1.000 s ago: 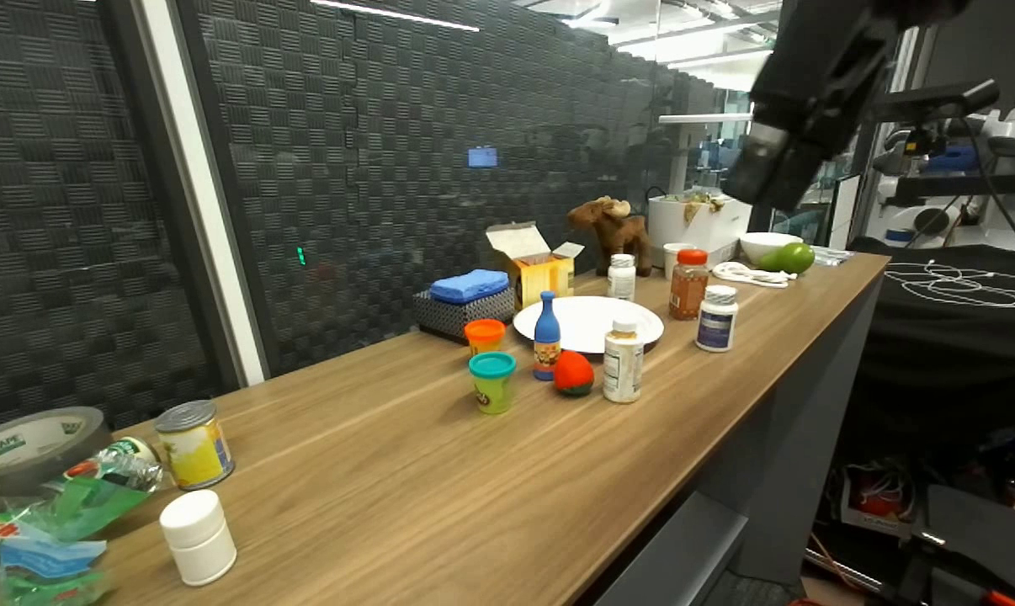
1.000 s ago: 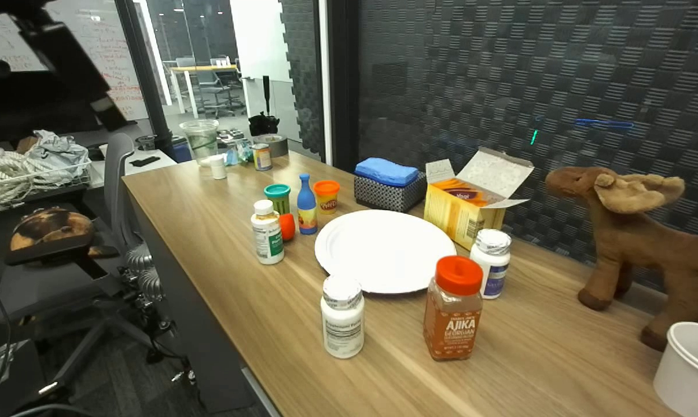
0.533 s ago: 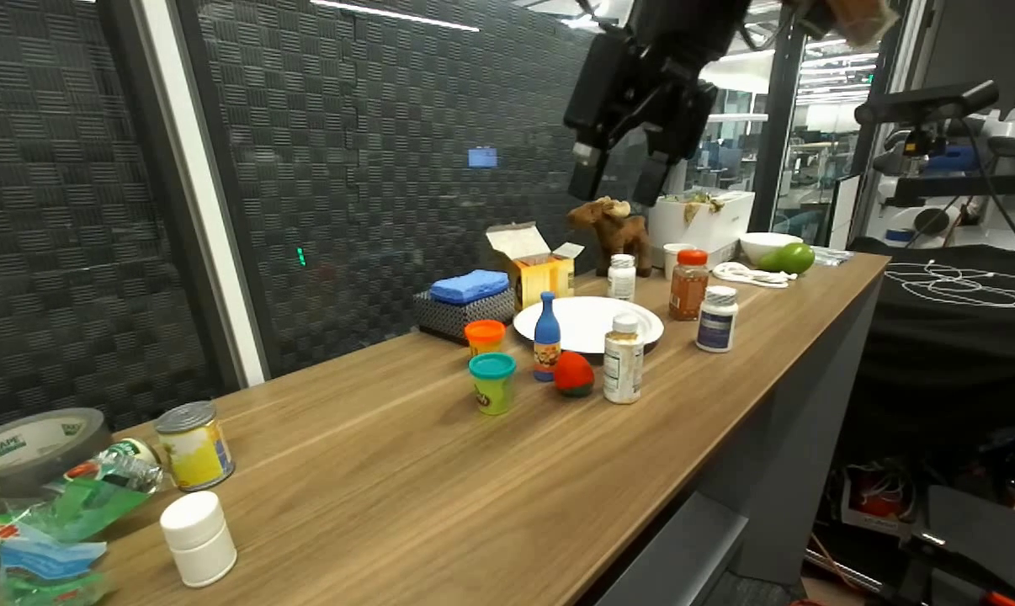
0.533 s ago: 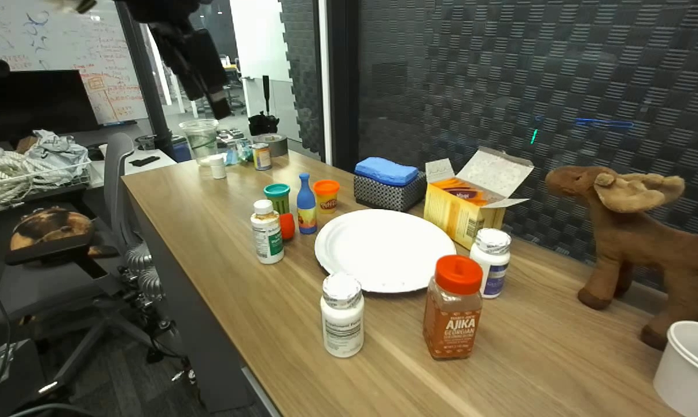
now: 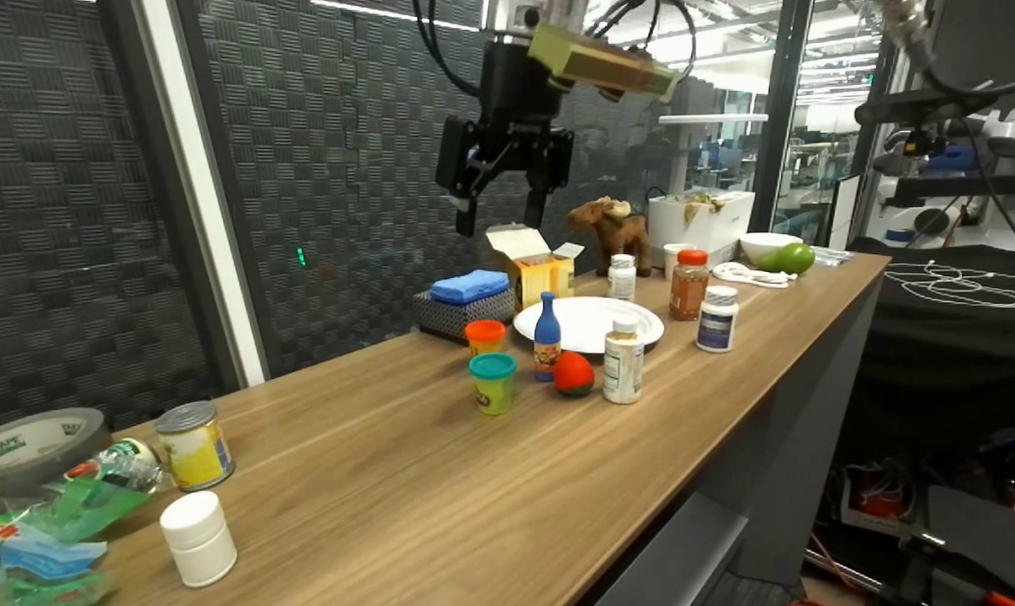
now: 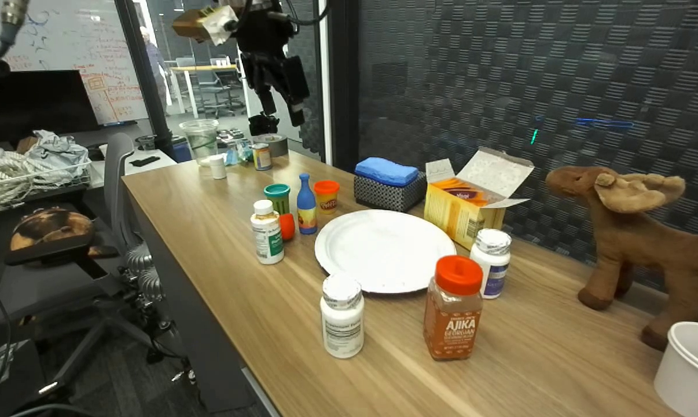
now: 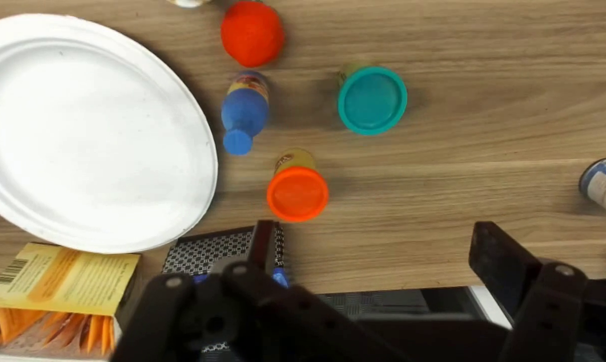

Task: Place the containers and the orange toy on the white plate

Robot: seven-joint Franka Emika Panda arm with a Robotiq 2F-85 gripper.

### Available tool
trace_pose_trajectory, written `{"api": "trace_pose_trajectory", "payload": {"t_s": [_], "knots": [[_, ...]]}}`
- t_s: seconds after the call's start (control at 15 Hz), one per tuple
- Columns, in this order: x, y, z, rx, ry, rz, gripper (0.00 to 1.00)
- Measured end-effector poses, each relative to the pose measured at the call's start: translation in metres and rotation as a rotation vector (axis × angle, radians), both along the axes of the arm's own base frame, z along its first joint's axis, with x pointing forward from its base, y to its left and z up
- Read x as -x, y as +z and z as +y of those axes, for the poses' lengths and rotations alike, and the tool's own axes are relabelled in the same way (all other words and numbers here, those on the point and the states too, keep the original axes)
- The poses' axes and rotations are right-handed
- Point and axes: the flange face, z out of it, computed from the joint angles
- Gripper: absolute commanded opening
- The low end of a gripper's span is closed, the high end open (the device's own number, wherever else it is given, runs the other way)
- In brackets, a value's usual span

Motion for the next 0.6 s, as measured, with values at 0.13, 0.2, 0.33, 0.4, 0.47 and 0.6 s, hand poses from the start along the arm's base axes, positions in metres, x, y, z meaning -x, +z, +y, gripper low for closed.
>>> {"api": "trace_pose_trajectory", "payload": {"t_s": [0.13, 0.2, 0.33, 0.4, 0.47, 0.6], "knots": [[-0.021, -0.014, 0.004, 0.014, 0.009, 0.026, 1.00], [-0.029, -0.021, 0.005, 0.016, 0.010, 0.041, 1.00], [-0.041, -0.035, 0.004, 0.019, 0.004, 0.078, 1.00], [-0.046, -0.041, 0.001, 0.022, 0.001, 0.096, 1.00], [-0.049, -0.046, -0.001, 0.025, -0.004, 0.115, 1.00], [-0.053, -0.056, -0.006, 0.028, -0.009, 0.152, 1.00]]}}
